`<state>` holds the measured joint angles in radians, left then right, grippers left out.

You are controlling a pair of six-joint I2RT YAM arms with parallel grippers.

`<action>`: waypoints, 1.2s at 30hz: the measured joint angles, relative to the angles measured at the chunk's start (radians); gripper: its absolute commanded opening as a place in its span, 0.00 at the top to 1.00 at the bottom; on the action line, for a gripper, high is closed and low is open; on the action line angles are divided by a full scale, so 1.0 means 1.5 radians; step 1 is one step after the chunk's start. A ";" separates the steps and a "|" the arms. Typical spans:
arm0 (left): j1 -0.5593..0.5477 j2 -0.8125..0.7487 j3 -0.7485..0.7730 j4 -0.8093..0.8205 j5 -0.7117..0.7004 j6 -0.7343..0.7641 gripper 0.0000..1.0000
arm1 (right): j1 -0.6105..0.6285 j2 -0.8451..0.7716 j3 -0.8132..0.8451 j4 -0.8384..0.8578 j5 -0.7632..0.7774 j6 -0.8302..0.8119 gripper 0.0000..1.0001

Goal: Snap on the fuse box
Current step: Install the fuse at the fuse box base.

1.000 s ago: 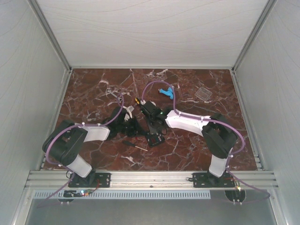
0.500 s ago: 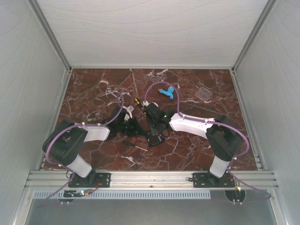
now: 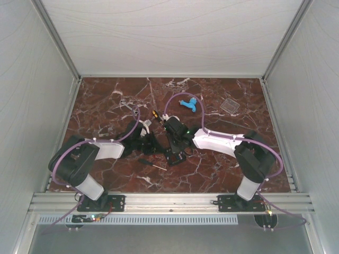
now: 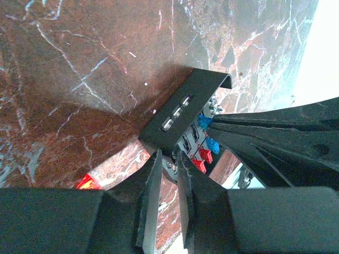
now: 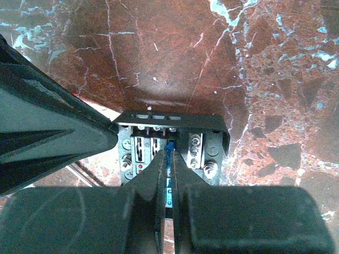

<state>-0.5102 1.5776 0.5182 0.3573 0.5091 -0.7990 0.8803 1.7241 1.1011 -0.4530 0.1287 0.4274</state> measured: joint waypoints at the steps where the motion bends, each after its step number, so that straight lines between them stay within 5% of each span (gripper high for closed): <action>1: 0.000 0.002 0.000 0.000 0.000 0.000 0.82 | -0.001 -0.002 -0.002 0.002 -0.001 0.000 1.00; 29: 0.001 0.010 0.000 0.008 0.017 0.002 0.75 | 0.000 0.049 0.081 -0.076 -0.001 -0.014 1.00; 36: 0.001 -0.005 -0.004 0.007 0.018 0.002 0.67 | 0.022 0.030 0.069 -0.074 0.039 -0.020 0.85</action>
<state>-0.5095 1.5700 0.5129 0.3676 0.5362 -0.7963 0.9134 1.7695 1.2045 -0.5636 0.1875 0.3973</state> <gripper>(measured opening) 0.298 0.086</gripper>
